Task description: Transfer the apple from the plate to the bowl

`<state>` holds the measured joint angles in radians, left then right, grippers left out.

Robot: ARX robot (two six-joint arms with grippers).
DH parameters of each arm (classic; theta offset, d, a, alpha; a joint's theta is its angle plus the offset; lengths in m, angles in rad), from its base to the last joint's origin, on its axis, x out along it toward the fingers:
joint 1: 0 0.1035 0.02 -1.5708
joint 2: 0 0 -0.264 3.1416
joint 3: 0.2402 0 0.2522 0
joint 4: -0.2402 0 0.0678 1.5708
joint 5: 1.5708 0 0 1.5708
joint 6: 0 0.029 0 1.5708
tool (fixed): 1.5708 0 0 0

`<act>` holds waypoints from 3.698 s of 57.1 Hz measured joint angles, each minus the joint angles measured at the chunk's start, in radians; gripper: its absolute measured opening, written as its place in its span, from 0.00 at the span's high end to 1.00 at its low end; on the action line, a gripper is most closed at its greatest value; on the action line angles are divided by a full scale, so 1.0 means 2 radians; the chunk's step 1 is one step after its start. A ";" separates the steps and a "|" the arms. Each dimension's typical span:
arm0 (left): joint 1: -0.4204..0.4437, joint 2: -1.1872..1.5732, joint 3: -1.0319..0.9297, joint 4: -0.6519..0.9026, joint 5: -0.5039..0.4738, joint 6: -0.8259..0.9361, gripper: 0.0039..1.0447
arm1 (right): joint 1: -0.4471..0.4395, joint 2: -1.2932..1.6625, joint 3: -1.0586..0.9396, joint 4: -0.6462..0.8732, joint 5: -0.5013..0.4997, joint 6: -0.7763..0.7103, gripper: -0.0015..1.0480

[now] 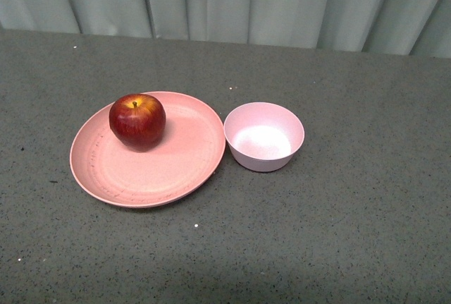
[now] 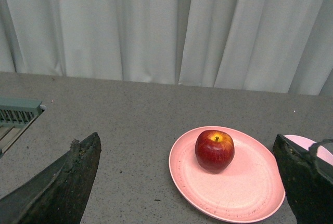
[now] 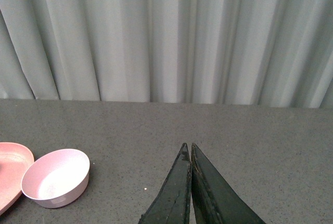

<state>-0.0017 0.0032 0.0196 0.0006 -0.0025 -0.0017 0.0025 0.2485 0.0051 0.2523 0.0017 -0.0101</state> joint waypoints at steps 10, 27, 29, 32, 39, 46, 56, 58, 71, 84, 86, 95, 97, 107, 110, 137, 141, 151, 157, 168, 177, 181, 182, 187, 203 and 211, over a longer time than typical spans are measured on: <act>0.000 0.000 0.000 0.000 0.000 0.000 0.06 | 0.000 -0.031 0.000 -0.031 0.000 0.000 0.99; 0.000 0.000 0.000 0.000 0.000 0.000 0.06 | 0.000 -0.122 0.000 -0.125 -0.001 0.000 0.99; 0.000 0.000 0.000 0.000 0.000 0.000 0.06 | 0.000 -0.122 0.000 -0.125 -0.001 0.000 0.99; 0.000 0.000 0.000 0.000 0.000 0.000 0.06 | 0.000 -0.122 0.000 -0.126 -0.001 0.000 0.99; 0.000 0.000 0.000 0.000 0.000 0.000 0.06 | 0.000 -0.122 0.000 -0.126 -0.001 0.000 0.79; 0.000 0.000 0.000 0.000 0.000 0.000 0.06 | 0.000 -0.122 0.000 -0.126 -0.001 0.000 0.59; -0.062 0.073 0.007 -0.018 -0.215 -0.029 0.06 | 0.000 -0.122 0.000 -0.126 -0.001 0.000 0.30; -0.062 0.086 0.008 -0.007 -0.220 -0.031 0.06 | -0.001 -0.122 0.000 -0.126 -0.002 0.000 0.25; -0.046 0.307 0.039 0.198 -0.154 -0.045 0.06 | -0.001 -0.122 0.000 -0.126 -0.001 0.000 0.09; -0.072 0.659 0.155 0.403 -0.114 -0.058 0.06 | -0.001 -0.122 0.000 -0.126 -0.002 0.000 0.09; -0.083 0.717 0.185 0.410 -0.111 -0.058 0.06 | -0.001 -0.122 0.000 -0.126 -0.002 0.000 0.09; -0.126 0.860 0.280 0.416 -0.078 -0.038 0.06 | -0.001 -0.122 0.000 -0.126 -0.002 0.000 0.09; -0.132 0.876 0.294 0.410 -0.077 -0.036 0.06 | -0.001 -0.122 0.000 -0.126 -0.002 0.000 0.09; -0.149 0.962 0.383 0.366 -0.087 -0.030 0.06 | -0.001 -0.122 0.000 -0.126 -0.002 0.000 0.09; -0.149 0.979 0.402 0.353 -0.091 -0.030 0.06 | -0.001 -0.122 0.000 -0.126 -0.002 0.000 0.09; -0.139 1.039 0.449 0.285 -0.080 -0.050 0.06 | -0.001 -0.122 0.000 -0.126 -0.002 0.000 0.09; -0.139 1.046 0.452 0.281 -0.080 -0.051 0.06 | -0.001 -0.122 0.000 -0.126 -0.002 0.000 0.09; -0.137 1.065 0.462 0.267 -0.088 -0.050 0.06 | -0.001 -0.122 0.000 -0.126 -0.002 0.000 0.09; -0.134 1.069 0.465 0.262 -0.088 -0.051 0.06 | -0.001 -0.122 0.000 -0.126 -0.002 0.000 0.09; -0.135 1.069 0.466 0.270 -0.097 -0.042 0.19 | -0.001 -0.122 0.000 -0.126 -0.002 0.000 0.09; -0.136 1.069 0.466 0.270 -0.095 -0.039 0.31 | -0.001 -0.122 0.000 -0.126 -0.002 0.000 0.09; -0.139 1.066 0.466 0.271 -0.093 -0.039 0.32 | -0.001 -0.122 0.000 -0.126 -0.002 0.000 0.09; -0.140 1.066 0.466 0.271 -0.093 -0.039 0.32 | -0.001 -0.122 0.000 -0.126 -0.002 0.000 0.09; -0.159 1.053 0.471 0.272 -0.083 -0.039 0.32 | -0.001 -0.122 0.000 -0.126 -0.002 0.000 0.09; -0.243 1.040 0.535 0.280 -0.073 -0.032 0.33 | -0.001 -0.122 0.000 -0.126 -0.002 0.000 0.09; -0.270 1.051 0.542 0.283 -0.064 -0.026 0.33 | -0.001 -0.122 0.000 -0.126 -0.002 0.000 0.09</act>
<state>-0.5407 2.1048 1.1027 0.5671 -0.1299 -0.0532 0.0013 0.0040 0.0059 0.0010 -0.0013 -0.0093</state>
